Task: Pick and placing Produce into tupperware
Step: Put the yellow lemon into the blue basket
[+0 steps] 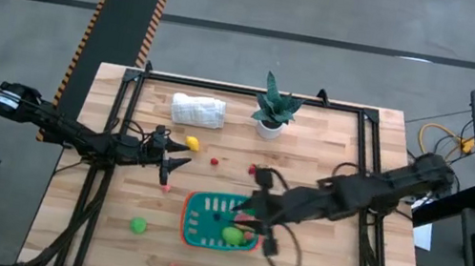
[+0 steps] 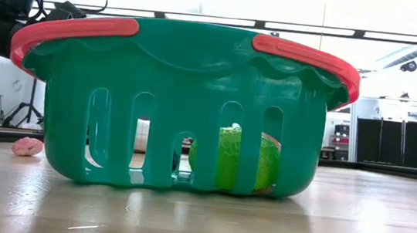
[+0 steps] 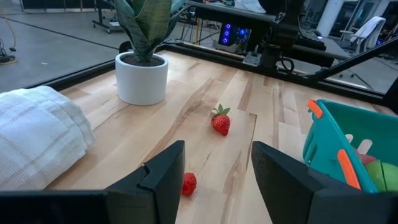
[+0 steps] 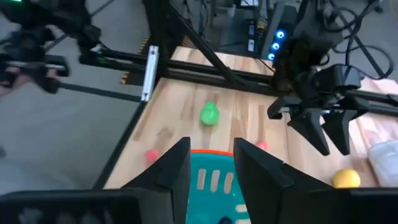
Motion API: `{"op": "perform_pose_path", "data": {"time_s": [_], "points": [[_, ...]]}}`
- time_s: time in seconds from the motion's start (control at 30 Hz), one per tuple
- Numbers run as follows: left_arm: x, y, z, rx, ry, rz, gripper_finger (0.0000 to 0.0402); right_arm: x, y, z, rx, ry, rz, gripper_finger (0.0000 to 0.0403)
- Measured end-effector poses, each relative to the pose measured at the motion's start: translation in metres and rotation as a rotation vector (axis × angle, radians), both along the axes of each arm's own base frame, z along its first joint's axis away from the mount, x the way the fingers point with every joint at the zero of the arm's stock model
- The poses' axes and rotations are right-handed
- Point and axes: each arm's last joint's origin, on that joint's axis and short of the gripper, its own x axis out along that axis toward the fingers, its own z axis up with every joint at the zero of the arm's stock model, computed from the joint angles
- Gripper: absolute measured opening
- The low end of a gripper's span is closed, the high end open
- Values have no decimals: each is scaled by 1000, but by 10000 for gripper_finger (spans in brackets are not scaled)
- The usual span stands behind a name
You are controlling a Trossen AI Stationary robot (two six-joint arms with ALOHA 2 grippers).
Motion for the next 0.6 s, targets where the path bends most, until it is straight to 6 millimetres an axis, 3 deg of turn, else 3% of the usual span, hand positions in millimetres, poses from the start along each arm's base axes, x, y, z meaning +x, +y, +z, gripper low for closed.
{"op": "perform_pose_path", "data": {"time_s": [0.2, 0.6], "points": [[0, 0, 0, 0, 0, 0, 173, -43, 0, 23, -23, 25, 61, 105], [0, 0, -1, 1, 7, 0, 173, -91, 13, 23, 14, 221, 96, 92]]}}
